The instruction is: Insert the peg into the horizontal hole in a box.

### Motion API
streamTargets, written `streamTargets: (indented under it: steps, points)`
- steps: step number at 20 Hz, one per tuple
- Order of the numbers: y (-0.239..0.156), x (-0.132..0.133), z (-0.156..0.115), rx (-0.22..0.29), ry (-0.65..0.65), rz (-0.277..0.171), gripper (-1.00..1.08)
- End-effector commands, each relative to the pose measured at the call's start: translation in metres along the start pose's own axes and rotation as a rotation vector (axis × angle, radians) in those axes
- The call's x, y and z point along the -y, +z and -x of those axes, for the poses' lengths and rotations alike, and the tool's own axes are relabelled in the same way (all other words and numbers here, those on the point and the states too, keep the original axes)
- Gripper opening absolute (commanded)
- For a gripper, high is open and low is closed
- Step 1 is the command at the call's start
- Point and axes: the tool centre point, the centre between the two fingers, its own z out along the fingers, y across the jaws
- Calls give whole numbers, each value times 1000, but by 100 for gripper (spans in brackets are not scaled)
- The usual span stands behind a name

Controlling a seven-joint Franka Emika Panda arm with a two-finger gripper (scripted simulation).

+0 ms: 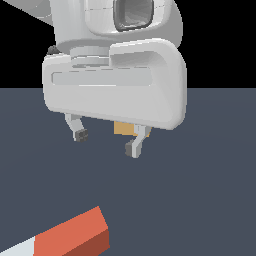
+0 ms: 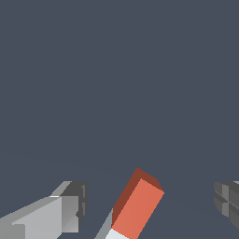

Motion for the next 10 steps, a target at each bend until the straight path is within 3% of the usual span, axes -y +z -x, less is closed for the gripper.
streamTargets:
  steps: [1,6,10]
  points:
    - [12,1,36,0,123,2,100]
    - [34,15,95,-1,332,4,100]
    - [46,28,125,-3,445,5,100]
